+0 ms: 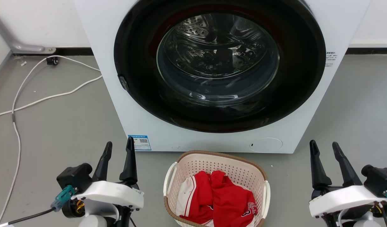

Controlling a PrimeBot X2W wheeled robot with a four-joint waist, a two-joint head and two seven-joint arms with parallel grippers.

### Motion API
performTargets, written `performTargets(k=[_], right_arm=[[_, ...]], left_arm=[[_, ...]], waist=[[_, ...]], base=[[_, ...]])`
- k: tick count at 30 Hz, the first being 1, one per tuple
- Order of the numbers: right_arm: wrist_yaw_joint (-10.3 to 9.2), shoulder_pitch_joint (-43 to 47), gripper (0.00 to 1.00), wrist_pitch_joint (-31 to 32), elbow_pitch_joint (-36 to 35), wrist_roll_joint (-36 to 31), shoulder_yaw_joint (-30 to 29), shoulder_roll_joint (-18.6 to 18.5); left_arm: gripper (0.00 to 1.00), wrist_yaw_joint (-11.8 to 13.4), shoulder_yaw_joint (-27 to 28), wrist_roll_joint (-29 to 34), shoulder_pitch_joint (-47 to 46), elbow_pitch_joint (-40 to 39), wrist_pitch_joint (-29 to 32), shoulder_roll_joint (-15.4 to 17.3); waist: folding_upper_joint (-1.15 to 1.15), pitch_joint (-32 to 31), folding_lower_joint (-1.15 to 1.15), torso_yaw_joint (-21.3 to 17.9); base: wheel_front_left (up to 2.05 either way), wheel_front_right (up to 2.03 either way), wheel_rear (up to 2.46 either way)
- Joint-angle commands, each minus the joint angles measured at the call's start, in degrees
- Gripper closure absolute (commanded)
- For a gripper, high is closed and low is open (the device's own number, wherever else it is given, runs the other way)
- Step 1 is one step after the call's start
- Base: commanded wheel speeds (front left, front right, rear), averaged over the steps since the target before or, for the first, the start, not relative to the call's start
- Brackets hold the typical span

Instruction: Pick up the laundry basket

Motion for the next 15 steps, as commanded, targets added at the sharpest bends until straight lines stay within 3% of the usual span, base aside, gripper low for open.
performTargets(k=[1, 15], right_arm=[[0.0, 0.22, 0.0, -0.47, -0.95, -1.59, 0.0, -0.05], [0.0, 1.0, 0.0, -1.37, -3.12, -9.48, -0.16, -0.02]], left_arm=[[0.0, 0.15, -0.2, 1.48, -1.22, -0.48, -0.51, 0.16], [0.0, 0.81, -0.93, 9.34, -1.51, -0.29, -2.31, 0.16]], waist=[[0.0, 0.04, 0.0, -0.01], [0.0, 0.64, 0.0, -0.06]], base=[[0.0, 0.0, 0.0], [0.0, 0.0, 0.0]])
